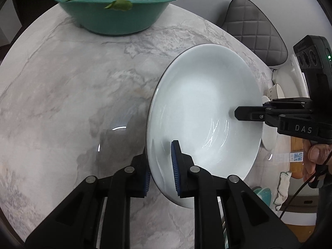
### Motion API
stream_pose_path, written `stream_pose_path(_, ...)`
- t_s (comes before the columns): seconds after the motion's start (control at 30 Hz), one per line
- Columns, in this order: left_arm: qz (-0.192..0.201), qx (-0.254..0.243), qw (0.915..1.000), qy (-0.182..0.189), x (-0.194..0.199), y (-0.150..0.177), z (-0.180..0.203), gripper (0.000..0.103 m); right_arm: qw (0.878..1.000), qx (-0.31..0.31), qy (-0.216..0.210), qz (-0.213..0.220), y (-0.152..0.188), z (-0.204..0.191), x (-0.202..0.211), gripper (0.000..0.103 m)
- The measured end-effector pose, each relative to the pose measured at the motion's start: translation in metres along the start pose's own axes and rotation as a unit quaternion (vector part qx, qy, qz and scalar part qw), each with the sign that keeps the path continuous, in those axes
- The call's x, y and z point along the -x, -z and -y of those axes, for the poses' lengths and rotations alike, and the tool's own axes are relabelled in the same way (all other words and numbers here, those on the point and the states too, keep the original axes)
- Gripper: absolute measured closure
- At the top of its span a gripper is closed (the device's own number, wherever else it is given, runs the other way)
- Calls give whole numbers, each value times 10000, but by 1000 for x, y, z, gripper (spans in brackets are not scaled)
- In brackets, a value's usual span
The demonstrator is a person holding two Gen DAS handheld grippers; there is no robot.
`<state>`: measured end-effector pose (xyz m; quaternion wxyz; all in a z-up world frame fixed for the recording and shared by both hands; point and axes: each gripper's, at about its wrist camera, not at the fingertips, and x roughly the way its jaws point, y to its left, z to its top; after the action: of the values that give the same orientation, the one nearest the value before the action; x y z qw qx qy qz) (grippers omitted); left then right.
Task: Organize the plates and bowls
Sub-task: 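Lift the large white bowl and lower it beside the plate stack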
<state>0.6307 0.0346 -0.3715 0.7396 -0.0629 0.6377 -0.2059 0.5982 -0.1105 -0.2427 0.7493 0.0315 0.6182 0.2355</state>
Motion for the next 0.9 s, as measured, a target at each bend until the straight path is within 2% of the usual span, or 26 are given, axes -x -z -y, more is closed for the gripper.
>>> stream_pose_path(0.27, -161, 166, 9997, -100, 29, 75, -22, 87, 9995, 247, -72, -187, 36, -48, -19, 92)
stream_pose_path(0.5, -471, 221, 9986, -76, 27, 133, -32, 87, 9983, 204, -161, -518, 73, -67, -48, 92)
stream_pose_path(0.67, -538, 214, 9983, -109, 18, 147, -33, 87, 9981, 91, -85, -600, 84, -69, -59, 92)
stream_pose_path(0.7, -447, 246, 9986, -101, 17, 149, -32, 87, 9981, 70, -77, -604, 86, -69, -60, 92)
stream_pose_path(0.9, -540, 127, 9983, -203, 3, 142, -33, 87, 9981, -87, -26, -606, 94, -63, -64, 92)
